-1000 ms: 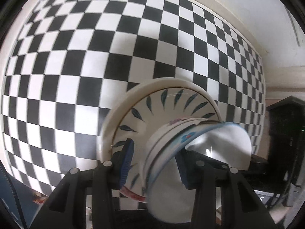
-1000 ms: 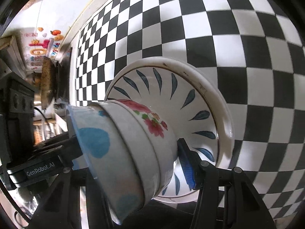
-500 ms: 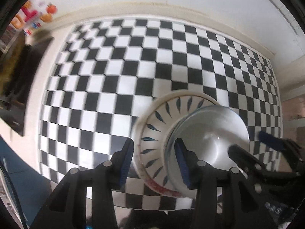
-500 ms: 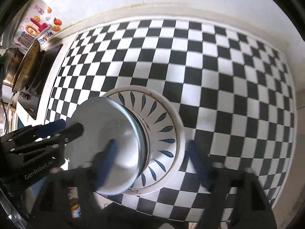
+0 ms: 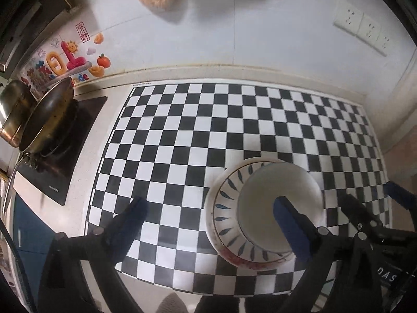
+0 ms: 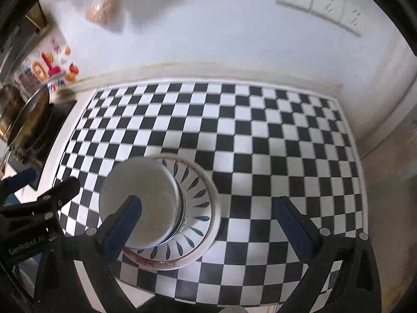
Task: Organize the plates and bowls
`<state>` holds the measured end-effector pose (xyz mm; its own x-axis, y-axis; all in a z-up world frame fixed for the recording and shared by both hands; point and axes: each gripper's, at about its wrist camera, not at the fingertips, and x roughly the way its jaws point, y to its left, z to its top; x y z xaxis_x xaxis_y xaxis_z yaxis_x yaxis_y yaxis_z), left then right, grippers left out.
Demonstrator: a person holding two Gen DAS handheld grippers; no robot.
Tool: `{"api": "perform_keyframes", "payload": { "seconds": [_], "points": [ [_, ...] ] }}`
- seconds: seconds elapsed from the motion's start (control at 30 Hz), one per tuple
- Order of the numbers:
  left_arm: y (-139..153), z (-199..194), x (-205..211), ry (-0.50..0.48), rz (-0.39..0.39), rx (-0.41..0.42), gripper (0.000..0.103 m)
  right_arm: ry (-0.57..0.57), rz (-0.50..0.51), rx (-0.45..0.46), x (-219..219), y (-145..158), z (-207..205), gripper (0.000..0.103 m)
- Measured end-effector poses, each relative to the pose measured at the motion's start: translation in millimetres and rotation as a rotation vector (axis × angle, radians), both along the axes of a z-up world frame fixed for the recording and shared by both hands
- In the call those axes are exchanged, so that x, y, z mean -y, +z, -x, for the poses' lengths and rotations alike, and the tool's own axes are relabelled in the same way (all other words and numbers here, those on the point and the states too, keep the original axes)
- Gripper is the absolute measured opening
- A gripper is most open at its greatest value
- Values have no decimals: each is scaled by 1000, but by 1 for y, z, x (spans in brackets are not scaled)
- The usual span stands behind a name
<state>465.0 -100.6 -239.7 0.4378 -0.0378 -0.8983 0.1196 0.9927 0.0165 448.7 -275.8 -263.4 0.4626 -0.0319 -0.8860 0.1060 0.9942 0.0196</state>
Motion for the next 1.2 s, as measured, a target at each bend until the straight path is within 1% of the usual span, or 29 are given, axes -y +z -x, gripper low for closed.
{"api": "perform_keyframes", "payload": {
  "seconds": [0.17,0.27,0.4,0.53,0.6,0.73,0.87,1.07,1.2],
  "points": [
    [22,25,1,2,3,63,99,-33,18,53,2,22,25,103],
    [36,41,1,13,-15,99,99,-25,32,76,-1,35,41,103],
    [55,62,0,36,-34,148,99,-14,25,114,-2,52,64,103],
    [73,86,-1,51,-20,180,99,-24,27,167,1,70,94,103],
    [84,104,-1,63,-19,202,99,-37,26,188,4,79,110,103],
    [106,142,1,60,-26,242,99,-51,23,229,11,101,147,103],
    [127,177,1,63,-31,280,99,-49,53,283,9,134,195,103],
    [159,230,-11,72,-10,313,99,-32,80,345,2,177,260,103],
    [177,255,-21,58,-11,348,99,-40,89,382,-4,198,295,103]
  ]
}}
